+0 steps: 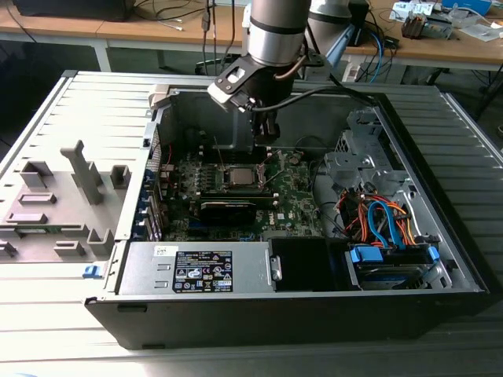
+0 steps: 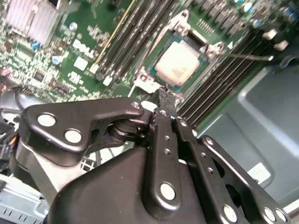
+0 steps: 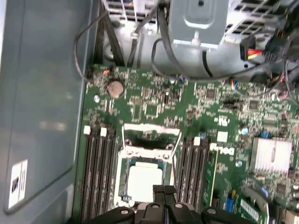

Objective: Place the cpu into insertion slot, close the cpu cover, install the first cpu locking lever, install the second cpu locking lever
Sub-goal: 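Close the cpu cover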

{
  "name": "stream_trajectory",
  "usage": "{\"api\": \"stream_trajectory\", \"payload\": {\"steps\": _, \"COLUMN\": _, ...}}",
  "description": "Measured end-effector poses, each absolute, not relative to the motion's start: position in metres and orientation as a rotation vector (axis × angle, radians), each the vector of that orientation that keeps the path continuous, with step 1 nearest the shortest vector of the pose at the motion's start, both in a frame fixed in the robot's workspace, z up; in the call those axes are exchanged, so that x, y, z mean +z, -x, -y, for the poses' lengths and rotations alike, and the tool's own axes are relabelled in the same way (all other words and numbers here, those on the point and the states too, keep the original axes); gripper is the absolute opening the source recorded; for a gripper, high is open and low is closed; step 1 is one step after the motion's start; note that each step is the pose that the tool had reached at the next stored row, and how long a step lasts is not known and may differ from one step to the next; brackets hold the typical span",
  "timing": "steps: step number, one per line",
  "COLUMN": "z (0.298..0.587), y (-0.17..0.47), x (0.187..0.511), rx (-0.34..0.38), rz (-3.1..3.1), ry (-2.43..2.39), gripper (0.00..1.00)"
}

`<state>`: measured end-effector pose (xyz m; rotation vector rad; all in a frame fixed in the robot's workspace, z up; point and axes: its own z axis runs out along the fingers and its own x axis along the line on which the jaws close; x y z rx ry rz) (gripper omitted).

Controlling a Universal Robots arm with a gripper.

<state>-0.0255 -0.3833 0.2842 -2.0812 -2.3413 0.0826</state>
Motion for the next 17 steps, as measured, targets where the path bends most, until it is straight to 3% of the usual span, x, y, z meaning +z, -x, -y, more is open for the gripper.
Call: {"api": "stream_trajectory", "payload": {"steps": 17, "z": 0.381, "y": -0.037, "x": 0.278, "rx": 0.088, "rz": 2.338, "ry": 2.079, "gripper": 0.11}}
